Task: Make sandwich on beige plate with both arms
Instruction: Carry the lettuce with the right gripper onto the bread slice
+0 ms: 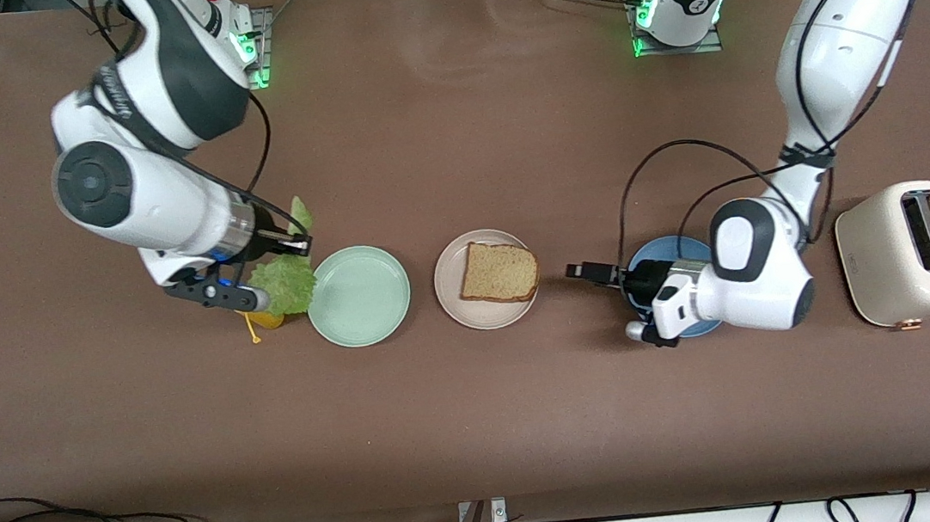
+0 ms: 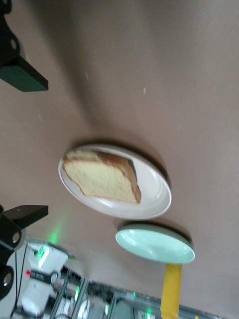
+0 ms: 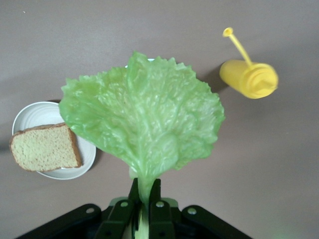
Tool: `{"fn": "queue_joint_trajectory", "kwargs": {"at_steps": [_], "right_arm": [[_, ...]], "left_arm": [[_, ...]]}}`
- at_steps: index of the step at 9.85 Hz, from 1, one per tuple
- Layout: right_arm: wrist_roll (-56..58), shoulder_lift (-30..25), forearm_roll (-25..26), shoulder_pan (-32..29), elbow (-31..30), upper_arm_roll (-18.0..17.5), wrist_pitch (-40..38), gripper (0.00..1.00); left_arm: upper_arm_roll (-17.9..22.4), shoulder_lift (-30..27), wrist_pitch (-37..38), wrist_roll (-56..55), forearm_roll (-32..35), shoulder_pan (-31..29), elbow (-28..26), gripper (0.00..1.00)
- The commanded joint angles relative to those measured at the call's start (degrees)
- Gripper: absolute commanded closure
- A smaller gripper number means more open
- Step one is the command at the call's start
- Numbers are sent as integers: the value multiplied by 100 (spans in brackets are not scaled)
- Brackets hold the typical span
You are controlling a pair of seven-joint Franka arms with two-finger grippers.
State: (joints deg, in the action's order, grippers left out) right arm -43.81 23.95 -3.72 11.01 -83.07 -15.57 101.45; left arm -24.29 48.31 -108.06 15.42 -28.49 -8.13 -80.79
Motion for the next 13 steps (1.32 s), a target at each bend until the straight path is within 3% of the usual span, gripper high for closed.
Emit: {"fn": "queue_joint_trajectory", "kwargs": {"at_steps": [1,4,6,10,13], "right_arm": [[-748,310,178,391,89,19,461,100],[-1663,820,336,796,142,19,1507,100],[-2104,1267,346,1094,404,36,1973,100],[-3026,2015,583,1657,845,45,2702,100],[-3335,2402,592,2123,871,247,3538,100]], "left_arm": [[73,-698,398,57,877,-407,-112,0],[74,-1251,540,57,2133,-883,-103,0],[108,-1568,776,5,2366,-1129,-112,0],[48,-2569,1496,-907,3540,-1025,-94,0],[-251,-3273,2069,-1453,3588,-1007,-95,0]]}}
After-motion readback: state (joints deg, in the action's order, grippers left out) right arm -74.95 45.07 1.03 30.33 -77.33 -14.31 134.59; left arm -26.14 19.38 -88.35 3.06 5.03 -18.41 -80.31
